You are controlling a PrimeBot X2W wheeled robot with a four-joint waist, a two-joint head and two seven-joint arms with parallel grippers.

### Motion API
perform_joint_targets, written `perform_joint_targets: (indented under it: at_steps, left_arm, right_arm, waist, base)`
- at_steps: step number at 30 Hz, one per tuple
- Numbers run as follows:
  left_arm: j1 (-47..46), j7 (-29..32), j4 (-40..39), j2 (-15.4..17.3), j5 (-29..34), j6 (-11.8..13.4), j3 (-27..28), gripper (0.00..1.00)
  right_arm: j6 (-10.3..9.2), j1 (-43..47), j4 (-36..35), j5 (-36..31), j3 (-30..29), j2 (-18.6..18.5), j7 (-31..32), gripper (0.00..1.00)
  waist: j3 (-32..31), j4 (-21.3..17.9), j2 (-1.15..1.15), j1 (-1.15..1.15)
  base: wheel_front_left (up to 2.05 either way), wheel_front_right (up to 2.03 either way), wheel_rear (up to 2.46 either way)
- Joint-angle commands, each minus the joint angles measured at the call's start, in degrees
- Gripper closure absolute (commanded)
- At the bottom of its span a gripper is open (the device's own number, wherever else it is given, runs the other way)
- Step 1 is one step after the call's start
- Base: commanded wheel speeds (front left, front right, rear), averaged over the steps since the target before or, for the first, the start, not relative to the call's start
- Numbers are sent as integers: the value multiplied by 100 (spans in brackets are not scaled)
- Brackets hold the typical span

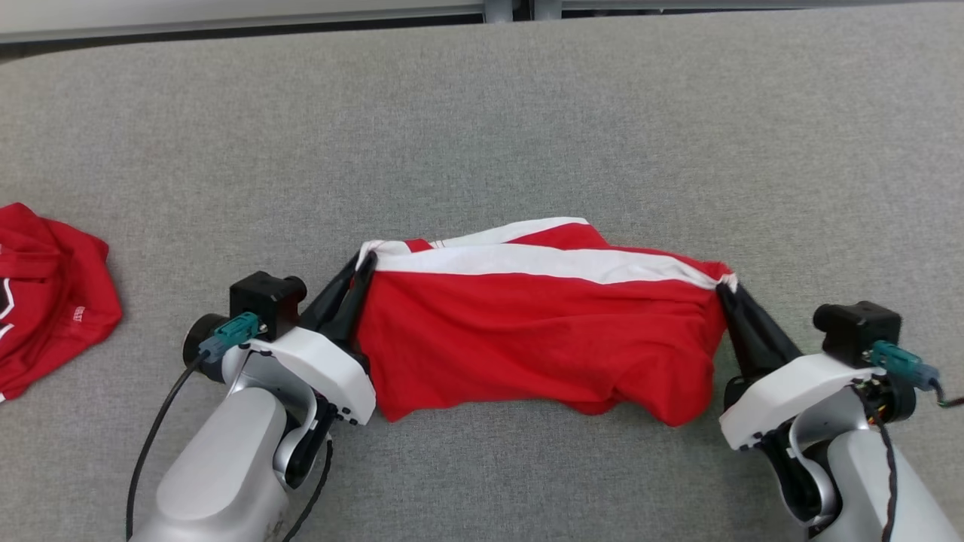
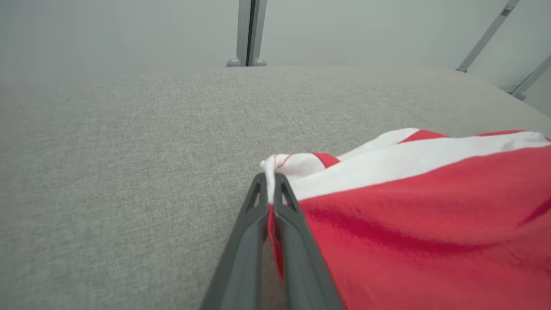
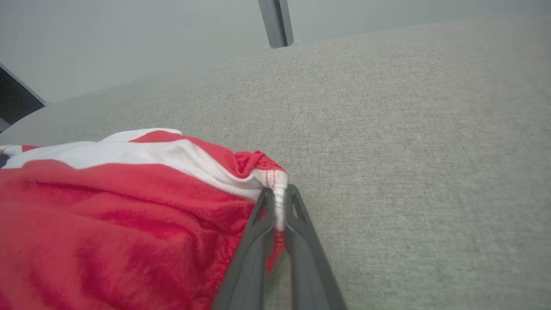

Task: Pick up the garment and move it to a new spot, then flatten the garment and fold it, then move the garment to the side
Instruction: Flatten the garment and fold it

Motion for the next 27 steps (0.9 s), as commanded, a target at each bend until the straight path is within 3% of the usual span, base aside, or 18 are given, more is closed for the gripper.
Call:
perform_joint_targets:
  at_steps: [1,13,21,27]
  left_arm:
    - [35,-55,-71,44,49,50,35,100]
    - [398,-313,-2433,464,311,609,405,100]
    - [476,40,-4082,735,438,1083,658,100]
    - [488,380,-4649,849,315,1222,771,100]
  right_arm:
    - [-4,27,-82,-34,-31,-43,-86,100]
    - [-4,-146,-1501,-174,-280,-498,-376,100]
    - [-4,-223,-2672,-364,-517,-665,28,100]
    - [-4,-161,-3019,-308,-665,-628,335,100]
  waist:
    - [-58,-16,0,0]
    - [-811,-143,0,0]
    - [-1304,-275,0,0]
    - [-1355,-304,0,0]
  base:
    - [0,0,0]
    - [0,0,0]
    - [0,0,0]
    - [0,0,0]
